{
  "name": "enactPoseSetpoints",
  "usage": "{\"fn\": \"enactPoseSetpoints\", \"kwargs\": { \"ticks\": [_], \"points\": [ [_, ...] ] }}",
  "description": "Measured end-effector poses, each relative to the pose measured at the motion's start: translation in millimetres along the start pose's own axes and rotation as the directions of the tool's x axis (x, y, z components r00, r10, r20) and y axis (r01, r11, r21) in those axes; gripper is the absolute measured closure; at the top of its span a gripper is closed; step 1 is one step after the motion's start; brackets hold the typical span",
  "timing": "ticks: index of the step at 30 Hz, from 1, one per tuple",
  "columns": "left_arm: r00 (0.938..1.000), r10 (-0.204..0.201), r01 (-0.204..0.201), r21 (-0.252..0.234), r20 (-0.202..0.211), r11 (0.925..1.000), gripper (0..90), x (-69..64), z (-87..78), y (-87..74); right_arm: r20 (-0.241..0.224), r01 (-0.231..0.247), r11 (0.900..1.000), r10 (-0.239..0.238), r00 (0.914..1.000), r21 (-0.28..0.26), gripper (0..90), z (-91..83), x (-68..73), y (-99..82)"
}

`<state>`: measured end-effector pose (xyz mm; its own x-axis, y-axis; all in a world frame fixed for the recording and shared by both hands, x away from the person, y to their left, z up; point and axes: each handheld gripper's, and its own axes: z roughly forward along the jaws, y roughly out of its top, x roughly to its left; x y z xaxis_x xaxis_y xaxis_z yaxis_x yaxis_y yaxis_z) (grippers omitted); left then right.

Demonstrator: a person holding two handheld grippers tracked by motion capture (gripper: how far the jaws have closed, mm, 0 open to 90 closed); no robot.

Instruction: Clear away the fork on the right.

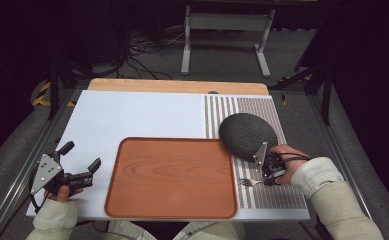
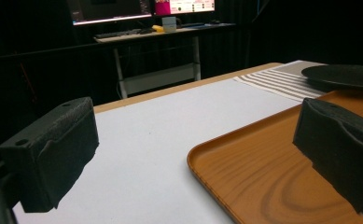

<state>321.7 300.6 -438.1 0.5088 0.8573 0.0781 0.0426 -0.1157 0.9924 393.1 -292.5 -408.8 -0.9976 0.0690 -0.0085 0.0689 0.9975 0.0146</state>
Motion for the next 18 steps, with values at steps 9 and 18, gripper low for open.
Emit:
{"fn": "enactPoseSetpoints", "kwargs": {
  "ticks": [9,18],
  "points": [
    [1.0000,0.000,0.000,0.000,0.000,1.0000,0.5,-0.1,0.0,0.0,-0.001,0.063,0.9966,-0.064,0.9980,0.053,82.3,3.4,-1.1,0.2],
    [1.0000,-0.001,0.001,-0.001,0.001,1.0000,0.5,0.0,0.0,-0.1,-0.008,0.088,0.9945,-0.087,0.9962,0.057,83.5,4.0,-1.2,0.8]
  ]
}}
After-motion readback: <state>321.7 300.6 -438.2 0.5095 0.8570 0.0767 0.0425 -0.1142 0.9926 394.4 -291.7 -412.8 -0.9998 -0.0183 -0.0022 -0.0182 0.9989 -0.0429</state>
